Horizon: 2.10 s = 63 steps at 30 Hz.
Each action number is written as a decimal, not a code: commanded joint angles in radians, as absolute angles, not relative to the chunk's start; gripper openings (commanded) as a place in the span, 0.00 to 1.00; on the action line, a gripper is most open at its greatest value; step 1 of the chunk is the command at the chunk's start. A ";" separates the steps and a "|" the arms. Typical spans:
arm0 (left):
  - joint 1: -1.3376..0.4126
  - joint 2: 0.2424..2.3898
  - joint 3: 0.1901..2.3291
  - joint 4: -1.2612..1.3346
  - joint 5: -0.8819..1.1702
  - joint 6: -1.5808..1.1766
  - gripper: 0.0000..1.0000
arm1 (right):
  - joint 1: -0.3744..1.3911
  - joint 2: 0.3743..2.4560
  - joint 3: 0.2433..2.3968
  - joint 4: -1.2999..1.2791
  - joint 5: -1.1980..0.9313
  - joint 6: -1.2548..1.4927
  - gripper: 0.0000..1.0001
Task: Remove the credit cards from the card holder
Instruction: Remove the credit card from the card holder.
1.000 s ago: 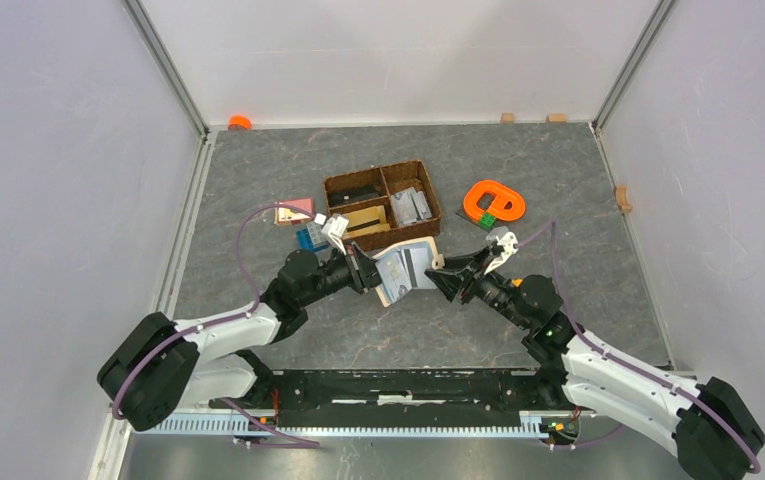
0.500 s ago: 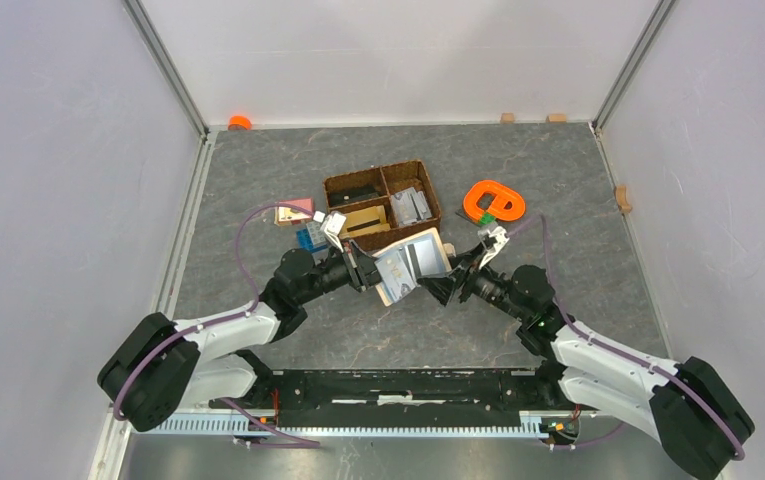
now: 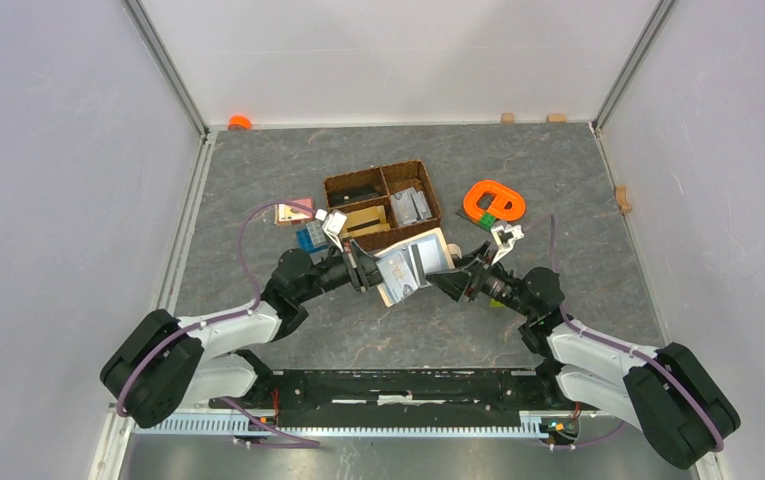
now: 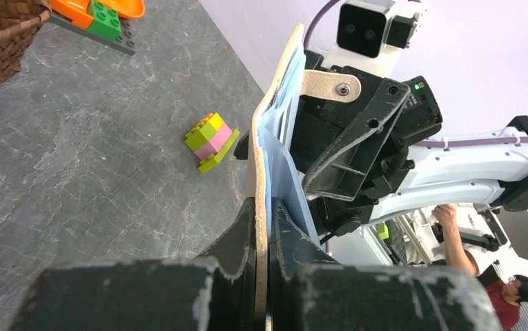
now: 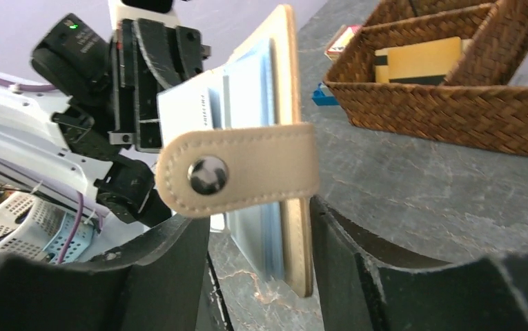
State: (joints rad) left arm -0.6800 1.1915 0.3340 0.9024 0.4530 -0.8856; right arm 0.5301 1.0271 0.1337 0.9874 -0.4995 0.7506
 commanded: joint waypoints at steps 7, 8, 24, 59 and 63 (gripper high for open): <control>-0.677 1.240 0.363 1.030 0.520 -0.955 0.02 | 0.527 1.005 0.112 1.169 -0.557 0.790 0.31; -0.676 1.240 0.363 1.027 0.517 -0.954 0.02 | 0.526 1.008 0.110 1.172 -0.557 0.793 0.27; -0.676 1.191 0.333 0.964 0.454 -0.870 0.78 | 0.463 0.899 0.034 1.159 -0.465 0.806 0.00; -0.685 1.081 0.244 1.085 0.417 -0.827 1.00 | 0.463 0.886 0.005 1.304 -0.483 0.873 0.00; -0.695 1.181 0.273 1.166 0.475 -0.867 1.00 | 0.463 0.907 0.005 1.335 -0.501 0.889 0.00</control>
State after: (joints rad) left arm -0.6861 1.1030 0.2428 1.0832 0.4465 -0.8757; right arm 0.4664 0.8997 0.0109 1.2839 -0.5064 0.8898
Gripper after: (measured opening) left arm 0.994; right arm 0.047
